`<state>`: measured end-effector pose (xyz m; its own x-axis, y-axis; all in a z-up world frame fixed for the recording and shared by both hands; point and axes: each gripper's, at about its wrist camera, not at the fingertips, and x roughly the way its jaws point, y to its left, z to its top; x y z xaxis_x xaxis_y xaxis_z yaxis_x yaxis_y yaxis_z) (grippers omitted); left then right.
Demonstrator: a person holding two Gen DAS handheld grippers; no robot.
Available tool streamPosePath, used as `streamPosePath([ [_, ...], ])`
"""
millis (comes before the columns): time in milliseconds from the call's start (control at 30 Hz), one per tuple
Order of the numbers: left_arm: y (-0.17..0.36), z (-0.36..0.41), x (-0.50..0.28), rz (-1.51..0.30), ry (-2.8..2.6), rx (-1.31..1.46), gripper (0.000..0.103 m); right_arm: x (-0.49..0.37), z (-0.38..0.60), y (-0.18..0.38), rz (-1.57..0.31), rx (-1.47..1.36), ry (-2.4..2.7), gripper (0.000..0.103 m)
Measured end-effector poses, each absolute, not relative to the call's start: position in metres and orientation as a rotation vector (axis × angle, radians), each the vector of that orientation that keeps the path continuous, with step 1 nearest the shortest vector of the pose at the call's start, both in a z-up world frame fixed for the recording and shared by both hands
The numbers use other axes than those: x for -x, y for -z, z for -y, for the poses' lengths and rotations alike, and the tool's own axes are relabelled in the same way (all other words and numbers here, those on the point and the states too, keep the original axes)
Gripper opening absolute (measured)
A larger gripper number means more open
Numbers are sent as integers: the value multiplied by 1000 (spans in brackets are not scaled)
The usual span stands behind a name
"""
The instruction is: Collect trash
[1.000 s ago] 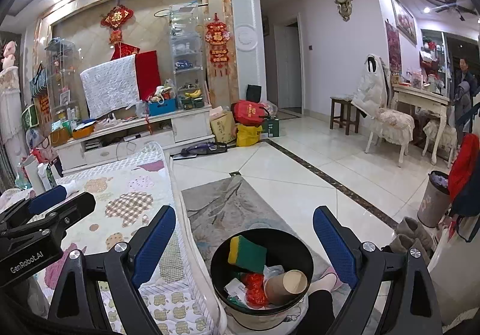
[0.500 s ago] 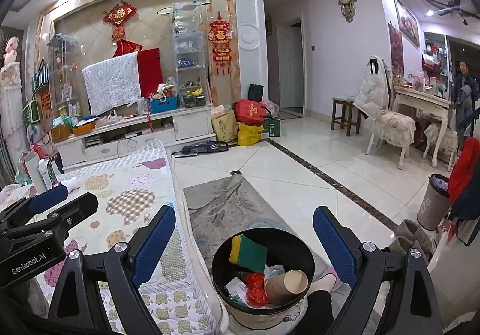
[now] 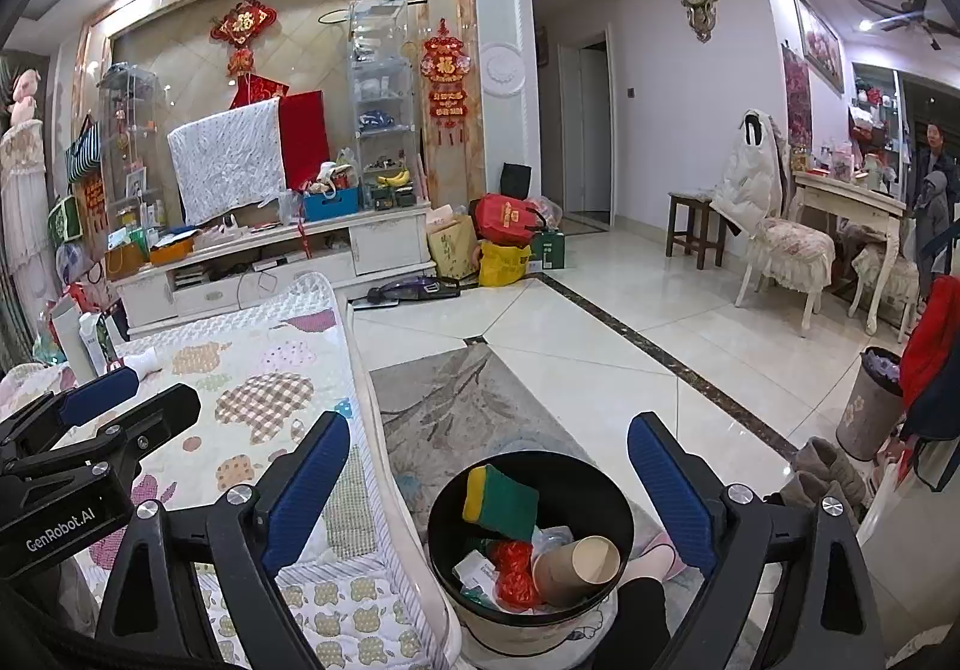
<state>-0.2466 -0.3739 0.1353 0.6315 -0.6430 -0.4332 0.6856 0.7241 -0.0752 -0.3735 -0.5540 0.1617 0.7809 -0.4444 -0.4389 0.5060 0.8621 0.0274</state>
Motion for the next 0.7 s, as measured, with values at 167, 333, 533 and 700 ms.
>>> streamPosePath([
  [167,-135,374,246,-453,759,-102,74,373,555,-162,-439,-145,516,93],
  [333,-134,374,246,-457,760,-103,74,372,554,-161,-440,-146,515,93],
  [533,-133,375,247,-460,764,-110,75,372,555,-160,-445,-149,512,93],
  [700,-132,375,246,-468,764,-106,74,372,555,-158,-451,-156,510,93],
])
